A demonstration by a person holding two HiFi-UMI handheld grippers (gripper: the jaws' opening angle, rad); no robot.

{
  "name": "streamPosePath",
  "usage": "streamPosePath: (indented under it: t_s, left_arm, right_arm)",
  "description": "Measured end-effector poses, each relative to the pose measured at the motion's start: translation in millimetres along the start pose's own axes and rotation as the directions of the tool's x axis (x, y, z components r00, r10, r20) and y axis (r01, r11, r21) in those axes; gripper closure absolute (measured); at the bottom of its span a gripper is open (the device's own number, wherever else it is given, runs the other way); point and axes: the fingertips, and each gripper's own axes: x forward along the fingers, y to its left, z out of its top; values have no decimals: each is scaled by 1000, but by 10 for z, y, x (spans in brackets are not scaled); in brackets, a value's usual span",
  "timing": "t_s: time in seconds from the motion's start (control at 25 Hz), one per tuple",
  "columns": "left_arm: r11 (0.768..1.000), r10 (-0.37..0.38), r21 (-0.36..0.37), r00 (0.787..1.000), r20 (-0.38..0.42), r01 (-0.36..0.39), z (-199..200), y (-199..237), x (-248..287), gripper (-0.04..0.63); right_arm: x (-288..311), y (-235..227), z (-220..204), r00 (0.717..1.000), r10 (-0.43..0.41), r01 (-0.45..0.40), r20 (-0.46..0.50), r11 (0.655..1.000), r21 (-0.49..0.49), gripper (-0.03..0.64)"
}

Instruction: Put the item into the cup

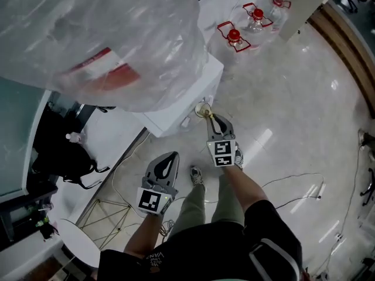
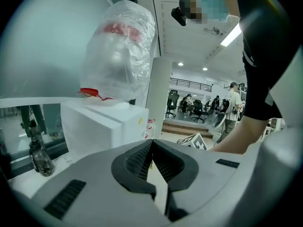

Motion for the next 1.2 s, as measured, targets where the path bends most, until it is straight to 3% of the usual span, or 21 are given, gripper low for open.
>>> streamPosePath:
  t_s: [0.44, 0.76, 1.2]
  left_arm:
    - [1000, -6, -14, 1000, -14, 6, -402, 110, 211, 575]
    - [999, 0, -43, 1000, -29, -1, -619, 138, 246, 575]
    - [998, 15, -60, 999, -43, -17, -747, 210, 243, 575]
  right_arm:
    - [567, -125, -395, 999, -16, 10, -49, 994, -110, 543]
    - [807, -24, -510, 996, 35, -53, -77, 971, -235, 543]
    - [1030, -32, -594, 995, 17, -42, -96, 964, -263, 545]
